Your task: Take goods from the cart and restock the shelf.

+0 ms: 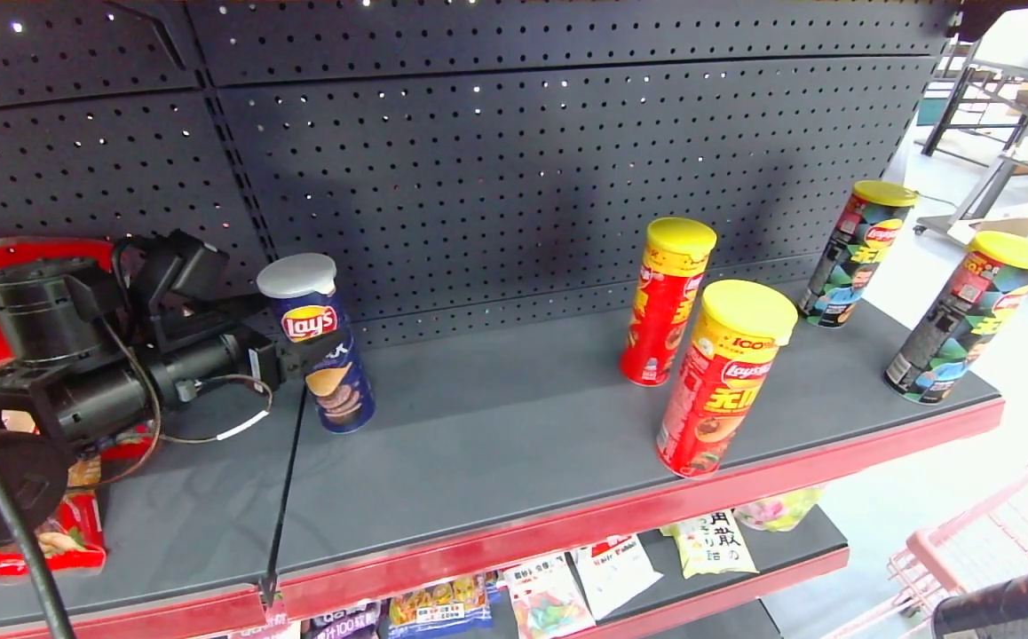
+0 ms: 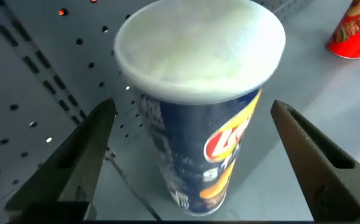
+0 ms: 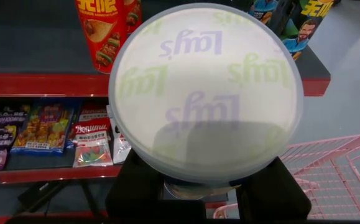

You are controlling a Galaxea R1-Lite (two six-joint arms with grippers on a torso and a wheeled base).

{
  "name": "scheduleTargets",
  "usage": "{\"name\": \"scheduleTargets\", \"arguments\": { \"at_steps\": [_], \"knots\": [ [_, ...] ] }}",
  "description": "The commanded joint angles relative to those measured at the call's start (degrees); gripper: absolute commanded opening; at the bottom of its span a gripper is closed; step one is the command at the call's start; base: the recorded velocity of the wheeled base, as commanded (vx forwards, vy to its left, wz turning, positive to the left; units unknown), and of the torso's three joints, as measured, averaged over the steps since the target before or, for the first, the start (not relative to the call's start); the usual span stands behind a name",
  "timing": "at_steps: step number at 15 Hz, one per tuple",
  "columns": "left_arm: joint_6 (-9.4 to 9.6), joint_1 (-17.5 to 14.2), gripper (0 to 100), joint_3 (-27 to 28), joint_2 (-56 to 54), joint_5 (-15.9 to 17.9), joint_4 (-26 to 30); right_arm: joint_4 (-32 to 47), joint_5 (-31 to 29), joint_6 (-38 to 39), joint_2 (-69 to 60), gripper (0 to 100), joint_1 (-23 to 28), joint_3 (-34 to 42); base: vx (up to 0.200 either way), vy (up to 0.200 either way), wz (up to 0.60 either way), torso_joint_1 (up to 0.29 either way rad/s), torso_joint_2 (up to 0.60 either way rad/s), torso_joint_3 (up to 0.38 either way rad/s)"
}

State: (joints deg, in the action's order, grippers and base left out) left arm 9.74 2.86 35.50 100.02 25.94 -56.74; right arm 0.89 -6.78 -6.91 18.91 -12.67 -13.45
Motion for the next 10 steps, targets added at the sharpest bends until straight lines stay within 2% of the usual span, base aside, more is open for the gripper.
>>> {"name": "scheduleTargets", "arguments": {
  "at_steps": [1, 5, 6, 10],
  "knots": [
    [0.02, 0.04, 100, 1.50, 1.67, 0.07, -0.04, -0.01, -0.08, -0.12, 0.34, 0, 0.01, 0.00, 0.000, 0.000, 0.00, 0.000, 0.00, 0.000],
    [0.72, 0.12, 100, 1.59, 2.90, 0.51, -0.57, -0.01, -0.08, -0.03, 0.34, 0, 0.10, 0.00, 0.000, 0.000, 0.00, 0.000, 0.00, 0.000],
    [0.72, 0.12, 0, 1.50, 3.25, 0.51, -1.01, -0.01, -0.08, -0.03, 0.34, 0, 0.10, 0.00, 0.000, 0.000, 0.00, 0.000, 0.00, 0.000],
    [0.63, 0.12, 0, 1.06, 3.60, 2.10, -2.15, -0.01, -0.08, -0.03, 1.04, 0, 0.10, -0.09, 0.000, 0.000, 0.00, 0.000, 0.00, 0.000]
  ]
}}
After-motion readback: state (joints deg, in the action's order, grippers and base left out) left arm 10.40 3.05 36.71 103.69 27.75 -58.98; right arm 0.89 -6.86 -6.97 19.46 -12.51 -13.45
